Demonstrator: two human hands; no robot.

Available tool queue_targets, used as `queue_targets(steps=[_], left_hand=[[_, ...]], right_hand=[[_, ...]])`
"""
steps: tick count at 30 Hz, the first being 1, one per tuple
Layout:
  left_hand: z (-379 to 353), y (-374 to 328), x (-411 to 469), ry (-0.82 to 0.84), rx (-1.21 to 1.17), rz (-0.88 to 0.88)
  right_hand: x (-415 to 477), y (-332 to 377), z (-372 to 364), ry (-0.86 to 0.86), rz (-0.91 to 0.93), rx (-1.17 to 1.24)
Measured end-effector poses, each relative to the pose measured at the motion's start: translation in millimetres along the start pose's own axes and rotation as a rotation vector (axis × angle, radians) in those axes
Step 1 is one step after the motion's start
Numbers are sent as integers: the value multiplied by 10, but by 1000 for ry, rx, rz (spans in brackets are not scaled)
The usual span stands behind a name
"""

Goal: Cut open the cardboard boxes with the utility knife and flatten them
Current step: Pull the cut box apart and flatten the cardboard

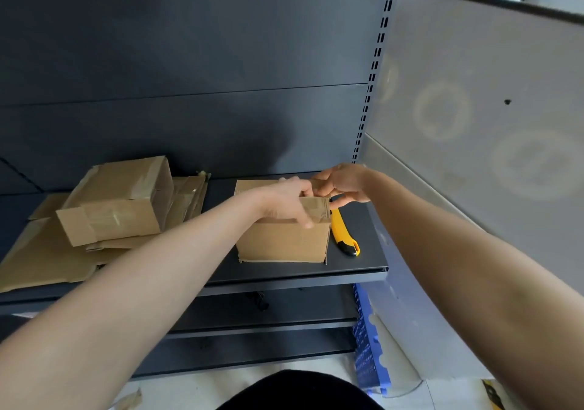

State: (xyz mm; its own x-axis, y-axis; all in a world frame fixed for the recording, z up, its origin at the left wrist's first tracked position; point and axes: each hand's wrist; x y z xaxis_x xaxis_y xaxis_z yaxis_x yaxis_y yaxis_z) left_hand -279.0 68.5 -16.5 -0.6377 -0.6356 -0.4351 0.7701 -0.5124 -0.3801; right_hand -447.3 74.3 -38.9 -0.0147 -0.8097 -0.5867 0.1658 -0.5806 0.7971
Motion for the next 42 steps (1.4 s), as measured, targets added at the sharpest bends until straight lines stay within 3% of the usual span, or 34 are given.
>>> queue_targets(steps=[2, 6, 12, 16, 20, 26, 29, 34, 36, 38, 39, 41, 42], left_hand=[[-36, -119, 51, -46, -54, 57], [-267, -362, 265, -306, -10, 220], [-377, -385, 426, -403, 15, 188], [-231, -261, 243, -327, -175, -10], [-22, -168, 111, -183, 65, -33], [36, -265, 133, -8, 84, -28], [19, -237, 131, -21, 62, -50], [-94, -143, 78, -181, 121, -133], [-119, -104, 23, -214, -8, -145], [-77, 40, -41, -320, -198, -70], [-24, 172, -47, -433, -181, 27], [92, 501, -73, -553, -35, 337], [142, 636, -110, -490, -57, 500]], right_hand=[[12, -6, 15, 12, -5, 7], [-15, -18, 43, 50, -10, 41], [-27, 20, -18, -11, 10, 16], [-37, 26, -16, -38, 9, 13], [-14, 54, -43, -28, 2, -19], [-66, 77, -91, -62, 2, -69], [-88, 105, -122, -94, 9, -97], [-91, 149, -168, -157, 3, -116], [-105, 145, -164, -144, -3, -127], [-110, 128, -155, -123, -9, -113], [-110, 120, -151, -122, -10, -101], [-111, 128, -160, -125, -16, -89], [-111, 149, -178, -123, -22, -102]])
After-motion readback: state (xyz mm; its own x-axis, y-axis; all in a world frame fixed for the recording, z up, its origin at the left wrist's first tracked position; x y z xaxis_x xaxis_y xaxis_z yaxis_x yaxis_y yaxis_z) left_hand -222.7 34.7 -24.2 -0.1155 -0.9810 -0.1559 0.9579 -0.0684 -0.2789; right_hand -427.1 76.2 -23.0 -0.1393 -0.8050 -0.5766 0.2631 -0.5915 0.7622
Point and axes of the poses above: each hand's wrist, its own x-axis towards the middle knuckle, its own z-axis out of the back of the hand, y = z × x, and after that the axes turned 9 degrees about x, right-handed
